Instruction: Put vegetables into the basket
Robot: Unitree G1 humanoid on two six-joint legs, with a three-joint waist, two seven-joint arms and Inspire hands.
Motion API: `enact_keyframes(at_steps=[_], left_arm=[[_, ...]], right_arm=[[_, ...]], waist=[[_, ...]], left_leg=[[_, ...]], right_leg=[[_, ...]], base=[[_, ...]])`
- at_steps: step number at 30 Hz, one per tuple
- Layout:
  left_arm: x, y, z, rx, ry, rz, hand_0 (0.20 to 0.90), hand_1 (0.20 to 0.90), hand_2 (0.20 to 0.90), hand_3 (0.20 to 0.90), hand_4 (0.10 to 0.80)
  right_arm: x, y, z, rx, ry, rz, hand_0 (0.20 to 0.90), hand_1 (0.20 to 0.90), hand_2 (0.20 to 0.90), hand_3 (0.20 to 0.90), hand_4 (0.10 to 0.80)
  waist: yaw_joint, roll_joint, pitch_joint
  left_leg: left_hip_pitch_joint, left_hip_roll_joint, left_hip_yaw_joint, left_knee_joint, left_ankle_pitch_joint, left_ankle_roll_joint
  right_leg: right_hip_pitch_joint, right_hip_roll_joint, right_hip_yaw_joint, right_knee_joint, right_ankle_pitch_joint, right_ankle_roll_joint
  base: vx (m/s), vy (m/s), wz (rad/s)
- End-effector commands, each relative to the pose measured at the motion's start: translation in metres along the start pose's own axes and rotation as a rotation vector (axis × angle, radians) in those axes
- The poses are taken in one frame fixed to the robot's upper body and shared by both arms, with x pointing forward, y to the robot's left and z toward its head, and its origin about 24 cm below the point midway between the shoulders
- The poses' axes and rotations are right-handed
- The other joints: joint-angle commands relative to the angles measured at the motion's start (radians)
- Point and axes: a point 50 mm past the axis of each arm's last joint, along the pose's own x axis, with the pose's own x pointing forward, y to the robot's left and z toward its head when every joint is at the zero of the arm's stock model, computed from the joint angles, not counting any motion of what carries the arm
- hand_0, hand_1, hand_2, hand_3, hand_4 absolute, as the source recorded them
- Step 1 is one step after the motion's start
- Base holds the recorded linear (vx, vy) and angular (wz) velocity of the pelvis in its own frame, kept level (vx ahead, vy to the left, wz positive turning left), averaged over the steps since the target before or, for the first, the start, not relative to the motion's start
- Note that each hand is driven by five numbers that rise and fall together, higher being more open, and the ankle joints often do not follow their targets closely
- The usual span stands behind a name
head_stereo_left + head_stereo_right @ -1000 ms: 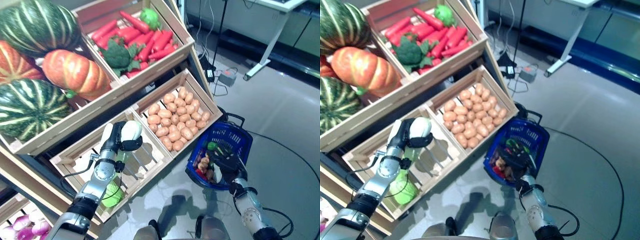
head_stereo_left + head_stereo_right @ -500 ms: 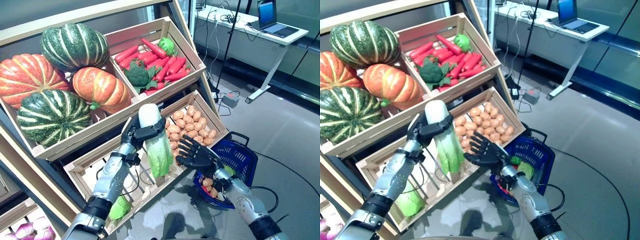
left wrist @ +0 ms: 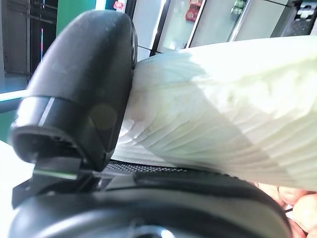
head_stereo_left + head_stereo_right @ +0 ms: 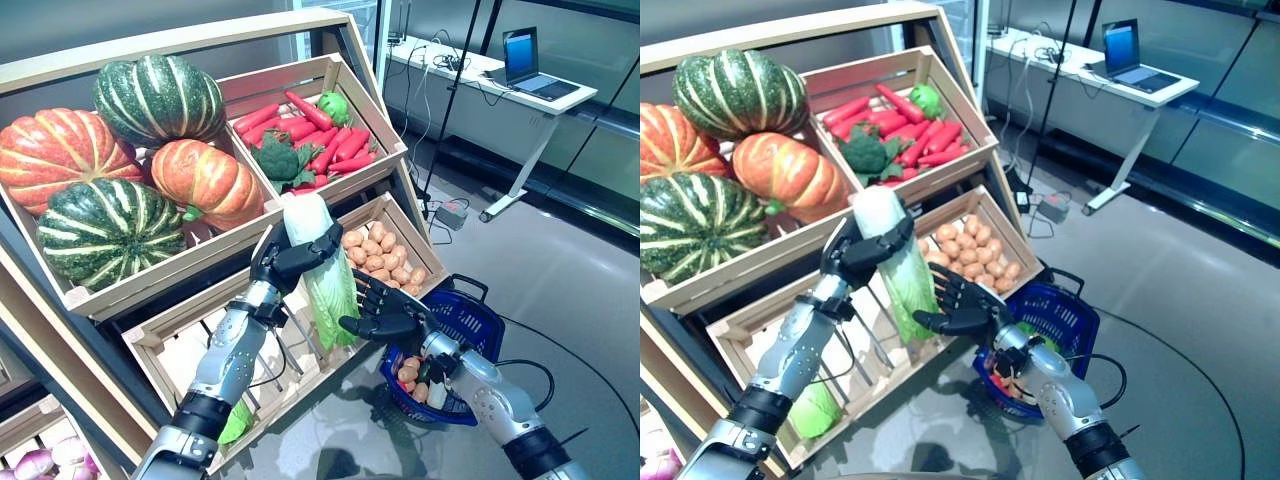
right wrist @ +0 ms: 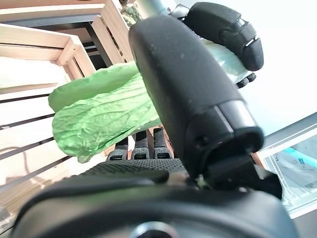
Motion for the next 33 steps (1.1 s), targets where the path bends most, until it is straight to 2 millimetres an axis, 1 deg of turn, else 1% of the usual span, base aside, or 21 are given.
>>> enact_keyframes(at_steps=[1, 5, 8, 13, 16, 19, 22, 25, 27, 29, 33], left_arm=[[0.028, -0.037, 0.034, -0.079, -0.154, -0.232, 0.300, 0.300, 0.300, 0.300, 0.400], [0.029, -0.040, 0.025, -0.091, -0.098, -0.296, 0.300, 0.300, 0.300, 0.300, 0.400], [0.028, -0.045, 0.022, -0.130, -0.087, -0.380, 0.300, 0.300, 0.300, 0.300, 0.400], [0.027, -0.061, 0.014, -0.199, -0.037, -0.543, 0.300, 0.300, 0.300, 0.300, 0.400], [0.027, -0.070, 0.008, -0.264, -0.001, -0.639, 0.300, 0.300, 0.300, 0.300, 0.400], [0.028, -0.072, 0.003, -0.308, 0.012, -0.665, 0.300, 0.300, 0.300, 0.300, 0.400], [0.026, -0.074, -0.001, -0.376, -0.005, -0.696, 0.300, 0.300, 0.300, 0.300, 0.400], [0.025, -0.078, -0.003, -0.409, -0.020, -0.726, 0.300, 0.300, 0.300, 0.300, 0.400], [0.024, -0.085, -0.004, -0.432, -0.034, -0.755, 0.300, 0.300, 0.300, 0.300, 0.400], [0.024, -0.087, -0.004, -0.442, -0.038, -0.766, 0.300, 0.300, 0.300, 0.300, 0.400], [0.026, -0.101, -0.003, -0.516, -0.062, -0.830, 0.300, 0.300, 0.300, 0.300, 0.400]], right_arm=[[0.027, 0.058, 0.063, -0.053, -0.283, 0.365, 0.900, 0.900, 0.900, 0.900, 0.800], [0.029, 0.066, 0.072, -0.067, -0.283, 0.434, 0.900, 0.900, 0.900, 0.900, 0.800], [0.029, 0.068, 0.072, -0.067, -0.244, 0.472, 0.900, 0.900, 0.900, 0.900, 0.800], [0.030, 0.076, 0.066, 0.012, -0.176, 0.604, 0.900, 0.900, 0.900, 0.900, 0.800], [0.033, 0.083, 0.069, 0.066, -0.166, 0.673, 0.900, 0.900, 0.900, 0.900, 0.800], [0.036, 0.086, 0.070, 0.101, -0.146, 0.711, 0.900, 0.900, 0.900, 0.900, 0.800], [0.040, 0.086, 0.063, 0.148, -0.083, 0.718, 0.900, 0.900, 0.900, 0.900, 0.800], [0.041, 0.089, 0.054, 0.242, -0.043, 0.743, 0.900, 0.900, 0.900, 0.900, 0.800], [0.043, 0.094, 0.048, 0.307, -0.030, 0.763, 0.900, 0.900, 0.900, 0.900, 0.800], [0.043, 0.095, 0.047, 0.322, -0.028, 0.770, 0.900, 0.900, 0.900, 0.900, 0.800], [0.047, 0.106, 0.043, 0.409, -0.023, 0.840, 0.900, 0.900, 0.900, 0.900, 0.800]], waist=[[-0.014, -0.004, -0.053], [-0.014, -0.008, -0.057], [-0.014, -0.010, -0.060], [-0.014, -0.013, -0.066], [-0.014, -0.015, -0.070], [-0.015, -0.017, -0.074], [-0.015, -0.018, -0.082], [-0.014, -0.019, -0.084], [-0.013, -0.019, -0.085], [-0.013, -0.020, -0.084], [-0.012, -0.020, -0.086]], left_leg=[[0.020, -0.035, 0.013, 0.001, -0.091, 0.028], [0.024, -0.035, 0.016, 0.001, -0.094, 0.027], [0.024, -0.034, 0.018, 0.001, -0.094, 0.026], [0.028, -0.034, 0.023, 0.001, -0.098, 0.027], [0.031, -0.033, 0.026, 0.001, -0.101, 0.027], [0.031, -0.033, 0.026, 0.001, -0.102, 0.026], [0.031, -0.032, 0.025, 0.001, -0.103, 0.025], [0.031, -0.031, 0.025, 0.001, -0.103, 0.026], [0.031, -0.031, 0.024, 0.001, -0.104, 0.027], [0.031, -0.031, 0.024, 0.001, -0.104, 0.026], [0.032, -0.030, 0.023, 0.001, -0.105, 0.026]], right_leg=[[0.016, 0.019, 0.011, 0.001, -0.043, -0.054], [0.018, 0.018, 0.013, 0.001, -0.043, -0.053], [0.017, 0.018, 0.015, 0.001, -0.041, -0.053], [0.020, 0.018, 0.020, 0.001, -0.042, -0.053], [0.021, 0.019, 0.022, 0.001, -0.041, -0.053], [0.020, 0.019, 0.026, 0.001, -0.039, -0.053], [0.019, 0.020, 0.031, 0.001, -0.040, -0.055], [0.020, 0.020, 0.031, 0.001, -0.041, -0.057], [0.021, 0.021, 0.032, 0.001, -0.041, -0.058], [0.021, 0.020, 0.031, 0.001, -0.041, -0.058], [0.023, 0.020, 0.027, 0.001, -0.041, -0.059]], base=[[0.015, -0.007, -0.04], [0.003, -0.002, -0.01], [0.000, 0.000, 0.00], [0.000, 0.000, 0.00], [0.000, 0.000, 0.00], [0.000, 0.000, 0.00], [0.000, 0.000, 0.00], [0.000, 0.000, 0.00], [0.000, 0.000, 0.00], [0.000, 0.000, 0.00], [0.000, 0.000, 0.00]])
